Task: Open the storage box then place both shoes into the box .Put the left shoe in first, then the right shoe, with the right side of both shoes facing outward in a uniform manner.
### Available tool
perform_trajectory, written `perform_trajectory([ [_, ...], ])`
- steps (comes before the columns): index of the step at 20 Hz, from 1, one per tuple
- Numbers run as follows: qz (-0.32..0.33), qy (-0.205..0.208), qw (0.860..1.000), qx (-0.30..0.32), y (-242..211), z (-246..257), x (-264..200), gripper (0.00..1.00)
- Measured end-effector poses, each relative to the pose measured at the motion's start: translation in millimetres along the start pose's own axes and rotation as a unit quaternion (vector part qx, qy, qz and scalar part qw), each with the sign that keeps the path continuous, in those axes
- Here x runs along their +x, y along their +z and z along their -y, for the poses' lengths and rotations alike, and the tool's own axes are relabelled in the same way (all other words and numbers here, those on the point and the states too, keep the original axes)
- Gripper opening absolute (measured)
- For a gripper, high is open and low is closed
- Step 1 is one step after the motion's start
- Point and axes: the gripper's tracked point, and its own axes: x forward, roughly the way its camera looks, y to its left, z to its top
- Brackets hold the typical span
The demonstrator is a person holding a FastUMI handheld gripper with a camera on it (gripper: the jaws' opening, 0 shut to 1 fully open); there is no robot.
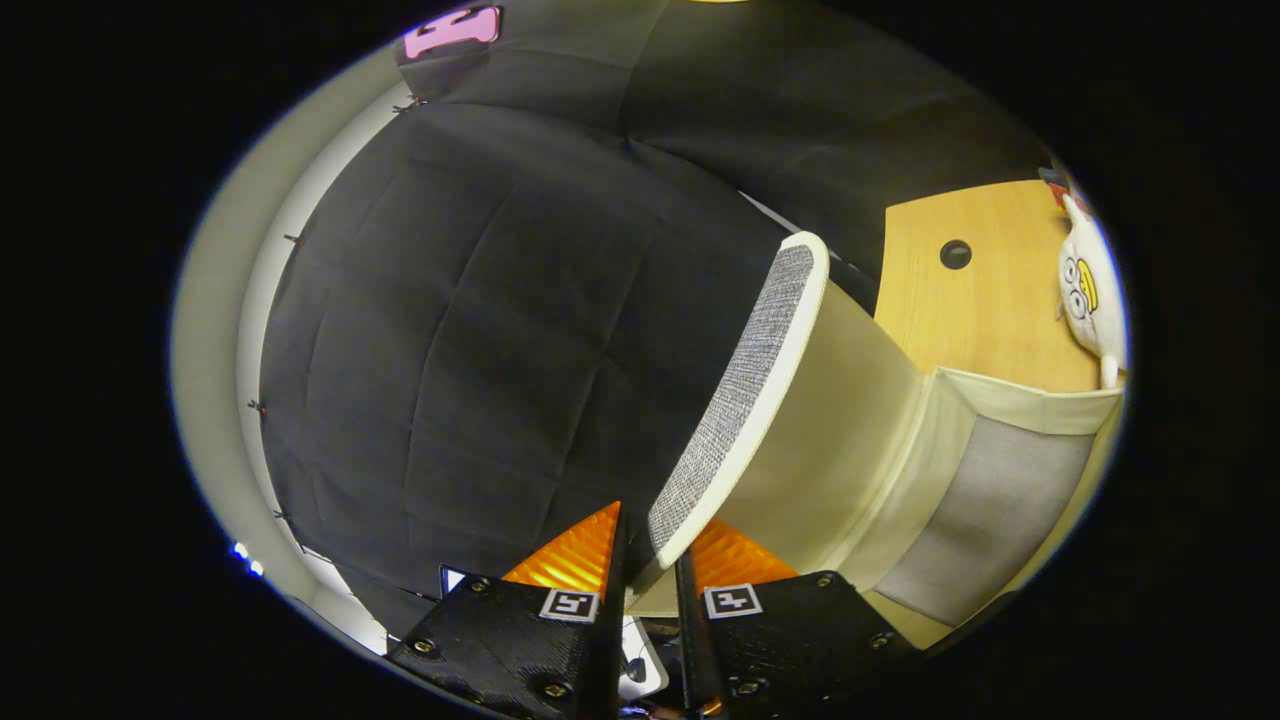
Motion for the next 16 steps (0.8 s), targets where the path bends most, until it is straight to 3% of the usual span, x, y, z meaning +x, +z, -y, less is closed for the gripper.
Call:
perform_trajectory([
  [7,-0.034,-0.037,0.999,0.009,-12.2,4.0,72.9,0.24],
  [12,-0.04,-0.063,0.997,-0.007,-21.3,10.7,72.2,0.24],
  [15,-0.034,-0.091,0.995,-0.01,-21.5,29.0,35.3,0.28],
  [16,-0.029,-0.097,0.995,-0.007,-20.6,35.6,23.1,0.36],
])
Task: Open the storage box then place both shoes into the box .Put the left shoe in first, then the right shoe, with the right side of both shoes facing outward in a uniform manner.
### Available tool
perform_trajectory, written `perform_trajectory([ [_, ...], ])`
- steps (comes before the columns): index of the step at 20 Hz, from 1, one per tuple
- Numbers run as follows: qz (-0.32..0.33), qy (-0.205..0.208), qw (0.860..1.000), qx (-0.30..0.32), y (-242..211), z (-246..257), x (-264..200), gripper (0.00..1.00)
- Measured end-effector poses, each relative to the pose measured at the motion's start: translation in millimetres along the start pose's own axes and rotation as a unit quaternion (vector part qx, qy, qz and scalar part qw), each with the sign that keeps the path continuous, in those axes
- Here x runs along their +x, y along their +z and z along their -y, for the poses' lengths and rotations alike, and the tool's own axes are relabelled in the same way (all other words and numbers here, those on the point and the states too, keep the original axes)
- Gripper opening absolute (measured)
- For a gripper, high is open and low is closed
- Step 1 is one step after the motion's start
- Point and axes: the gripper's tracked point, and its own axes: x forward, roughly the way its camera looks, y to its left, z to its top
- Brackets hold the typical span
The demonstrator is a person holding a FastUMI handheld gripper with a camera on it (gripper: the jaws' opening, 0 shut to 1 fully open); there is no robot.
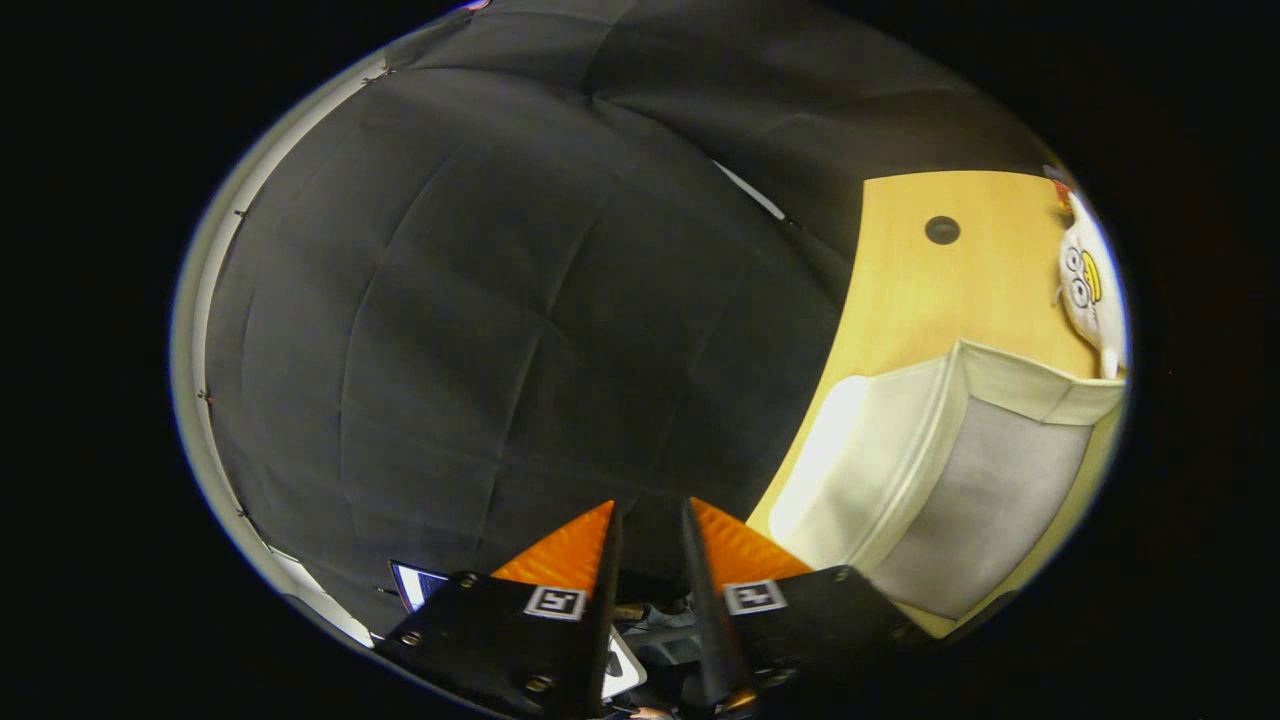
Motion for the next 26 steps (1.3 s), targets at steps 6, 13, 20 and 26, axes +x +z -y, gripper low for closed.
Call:
perform_trajectory([
  [6,0.032,-0.039,0.998,0.024,-0.4,55.8,-63.4,0.63],
  [13,0.057,-0.13,0.99,-0.018,-42.6,142.3,-158.3,0.96],
  [20,0.059,-0.196,0.979,-0.001,-95.0,207.8,-236.6,0.96],
  [26,0.059,-0.24,0.969,0.025,-128.9,250.9,-279.9,0.96],
])
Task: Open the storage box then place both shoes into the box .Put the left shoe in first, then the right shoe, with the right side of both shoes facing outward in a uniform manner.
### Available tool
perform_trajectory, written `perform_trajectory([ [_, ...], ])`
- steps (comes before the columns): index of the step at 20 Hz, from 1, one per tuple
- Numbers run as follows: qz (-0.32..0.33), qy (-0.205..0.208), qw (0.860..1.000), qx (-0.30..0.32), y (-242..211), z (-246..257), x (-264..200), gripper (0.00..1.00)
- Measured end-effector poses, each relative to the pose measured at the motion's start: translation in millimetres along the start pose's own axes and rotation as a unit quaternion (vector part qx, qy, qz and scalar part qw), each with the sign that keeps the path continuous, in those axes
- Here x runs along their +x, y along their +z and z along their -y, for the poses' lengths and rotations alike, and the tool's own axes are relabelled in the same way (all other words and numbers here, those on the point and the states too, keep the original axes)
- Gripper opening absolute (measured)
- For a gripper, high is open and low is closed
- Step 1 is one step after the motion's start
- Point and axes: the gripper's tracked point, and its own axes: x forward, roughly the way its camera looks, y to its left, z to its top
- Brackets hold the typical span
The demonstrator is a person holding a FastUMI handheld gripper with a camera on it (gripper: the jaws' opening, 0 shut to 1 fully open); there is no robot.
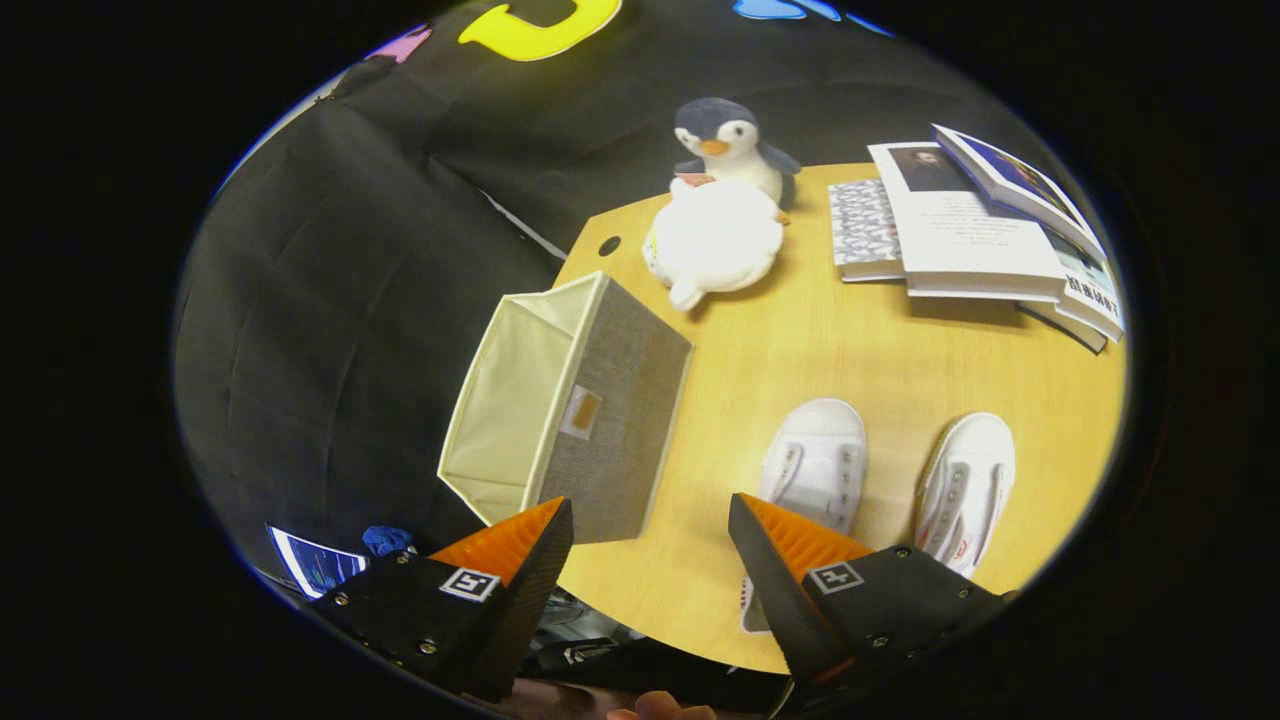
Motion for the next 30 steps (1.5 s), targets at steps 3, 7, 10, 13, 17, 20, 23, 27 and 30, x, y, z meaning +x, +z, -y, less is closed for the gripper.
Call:
perform_trajectory([
  [3,-0.004,-0.037,0.999,-0.002,-12.9,31.9,-9.1,0.96],
  [7,-0.028,-0.079,0.996,-0.021,-35.4,66.8,-14.2,0.96],
  [10,-0.049,-0.097,0.994,-0.026,-52.5,84.6,-9.2,0.96],
  [13,-0.074,-0.108,0.991,-0.034,-66.7,94.9,2.0,0.96],
  [17,-0.107,-0.143,0.982,-0.062,-70.9,113.6,21.7,0.96],
  [20,-0.112,-0.156,0.979,-0.064,-63.5,118.2,39.1,0.96],
  [23,-0.105,-0.198,0.971,-0.086,-53.8,135.4,52.4,0.96],
  [27,-0.111,-0.188,0.975,-0.032,-63.2,136.0,66.8,0.43],
  [30,-0.113,-0.205,0.972,-0.022,-64.1,145.1,64.6,0.04],
])
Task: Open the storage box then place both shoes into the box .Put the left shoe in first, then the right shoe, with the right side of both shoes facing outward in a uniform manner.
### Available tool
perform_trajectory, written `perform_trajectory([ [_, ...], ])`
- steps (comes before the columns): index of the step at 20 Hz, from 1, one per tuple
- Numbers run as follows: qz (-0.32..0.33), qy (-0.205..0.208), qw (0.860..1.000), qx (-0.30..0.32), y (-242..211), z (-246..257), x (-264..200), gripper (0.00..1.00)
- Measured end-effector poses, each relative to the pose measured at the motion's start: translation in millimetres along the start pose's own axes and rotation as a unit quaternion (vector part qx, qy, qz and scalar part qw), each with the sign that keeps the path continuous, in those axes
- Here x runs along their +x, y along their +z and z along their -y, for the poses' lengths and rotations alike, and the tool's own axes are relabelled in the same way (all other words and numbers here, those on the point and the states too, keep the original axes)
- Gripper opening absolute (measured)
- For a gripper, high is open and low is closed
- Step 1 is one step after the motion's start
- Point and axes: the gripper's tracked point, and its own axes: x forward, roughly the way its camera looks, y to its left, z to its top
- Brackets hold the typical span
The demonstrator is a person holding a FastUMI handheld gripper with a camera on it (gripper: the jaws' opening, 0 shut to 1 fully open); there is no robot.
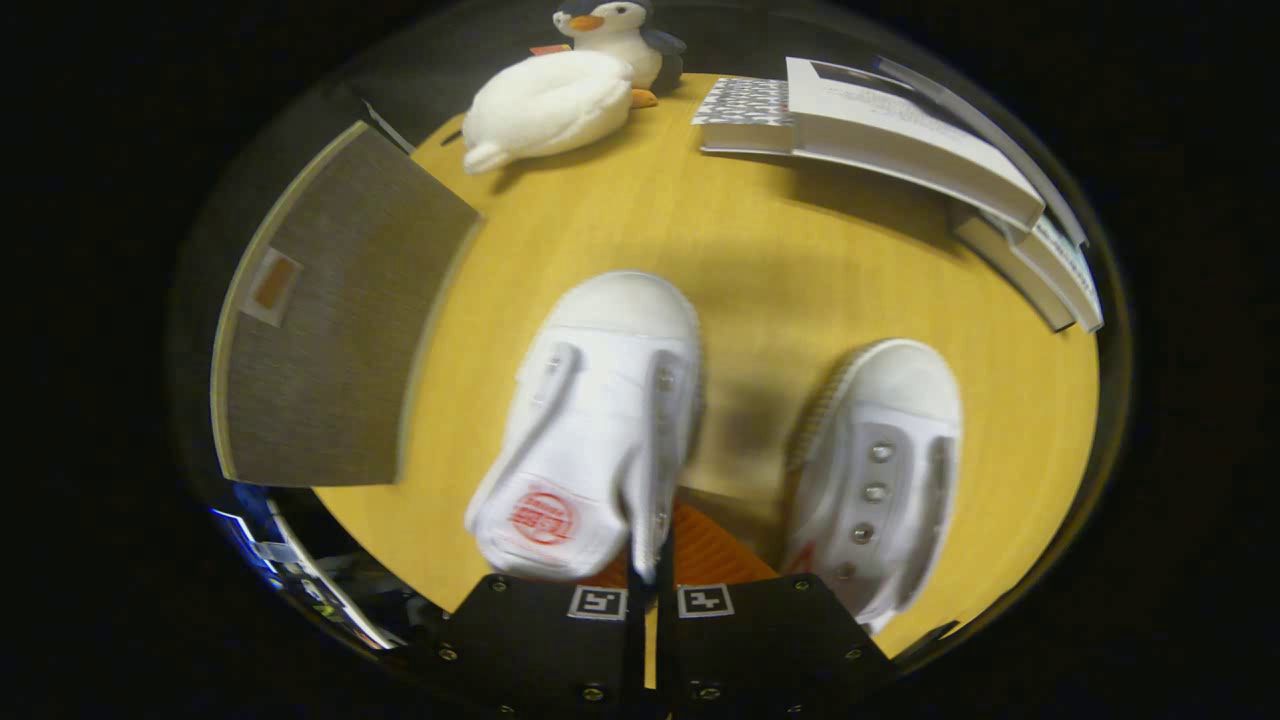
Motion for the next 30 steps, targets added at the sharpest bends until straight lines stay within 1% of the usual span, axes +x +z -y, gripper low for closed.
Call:
perform_trajectory([
  [3,-0.017,0.022,0.999,0.024,-3.8,-9.9,-12.6,0.04],
  [6,-0.028,0.031,0.999,0.023,-8.4,-12.2,-26.1,0.04],
  [8,-0.027,0.039,0.999,0.025,-7.6,-15.9,-39.5,0.04],
  [10,-0.024,0.057,0.997,0.037,-4.5,-24.6,-60.5,0.04],
  [13,-0.009,0.076,0.996,0.042,11.2,-37.7,-92.7,0.04],
  [19,0.03,0.093,0.995,0.015,52.1,-74.9,-147.2,0.04],
  [21,0.037,0.096,0.995,0.006,64.6,-91.2,-159.9,0.04],
  [24,0.041,0.116,0.992,-0.013,83.2,-125.5,-173.5,0.04],
  [27,0.034,0.15,0.987,-0.035,101.1,-169.5,-176.6,0.04],
  [30,0.031,0.165,0.984,-0.066,118.3,-212.9,-171.6,0.04],
])
